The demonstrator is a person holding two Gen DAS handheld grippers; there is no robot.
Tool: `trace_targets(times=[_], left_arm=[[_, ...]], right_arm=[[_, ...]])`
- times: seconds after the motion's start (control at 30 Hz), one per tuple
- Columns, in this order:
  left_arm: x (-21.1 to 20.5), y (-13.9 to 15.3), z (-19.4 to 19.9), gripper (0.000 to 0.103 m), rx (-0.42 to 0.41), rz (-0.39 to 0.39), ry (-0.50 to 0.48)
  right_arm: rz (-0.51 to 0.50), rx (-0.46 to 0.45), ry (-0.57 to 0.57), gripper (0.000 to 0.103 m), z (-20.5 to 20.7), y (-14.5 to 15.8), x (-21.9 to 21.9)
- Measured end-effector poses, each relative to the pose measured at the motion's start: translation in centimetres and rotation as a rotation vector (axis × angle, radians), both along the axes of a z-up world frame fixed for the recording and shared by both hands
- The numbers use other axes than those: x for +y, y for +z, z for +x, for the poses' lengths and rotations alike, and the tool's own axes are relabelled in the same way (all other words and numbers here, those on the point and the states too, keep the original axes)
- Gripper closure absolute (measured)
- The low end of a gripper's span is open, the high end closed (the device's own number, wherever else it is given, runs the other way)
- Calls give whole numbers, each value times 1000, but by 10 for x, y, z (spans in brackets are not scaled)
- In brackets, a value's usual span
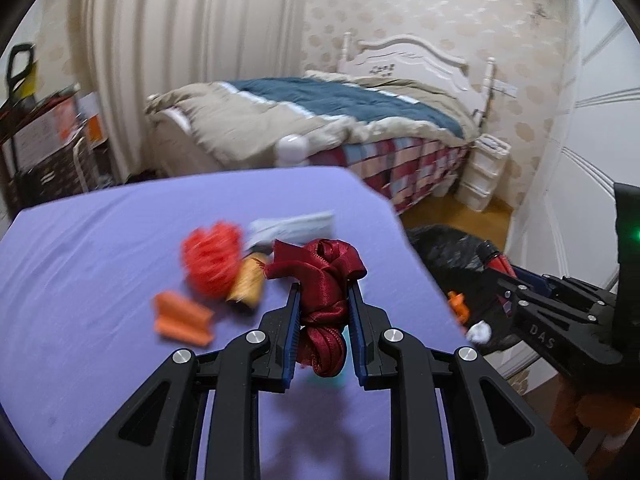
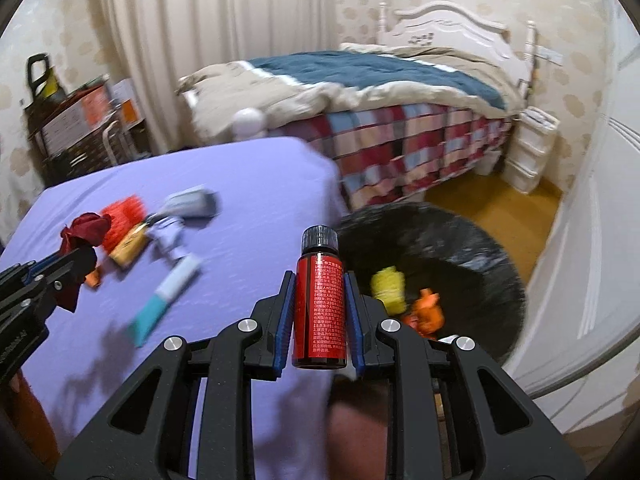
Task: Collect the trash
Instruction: 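Carry the ribbon and spray can over the bin and open both grippers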
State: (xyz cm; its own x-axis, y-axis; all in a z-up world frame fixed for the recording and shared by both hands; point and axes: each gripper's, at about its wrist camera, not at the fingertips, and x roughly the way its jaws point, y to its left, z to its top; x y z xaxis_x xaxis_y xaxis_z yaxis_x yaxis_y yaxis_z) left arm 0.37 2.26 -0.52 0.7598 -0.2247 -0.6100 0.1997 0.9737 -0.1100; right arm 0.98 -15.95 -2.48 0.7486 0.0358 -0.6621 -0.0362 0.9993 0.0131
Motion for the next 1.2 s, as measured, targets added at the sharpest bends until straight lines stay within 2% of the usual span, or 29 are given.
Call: trace_targets(times=[0.23, 0.53, 1.0, 1.2], left_arm=[[-59, 2, 32, 80, -31, 18, -86], [-117, -14, 76, 80, 21, 33, -142], [-169, -37, 111, 80, 73, 105, -183], [-180, -37, 117, 80, 72, 126, -195]], right_arm=[[-34, -34, -91, 80, 16, 2, -47], [-32, -25, -151, 80, 41, -13, -89], [1, 8, -192, 80, 71, -35, -129], [8, 14, -200, 80, 75, -39, -136]])
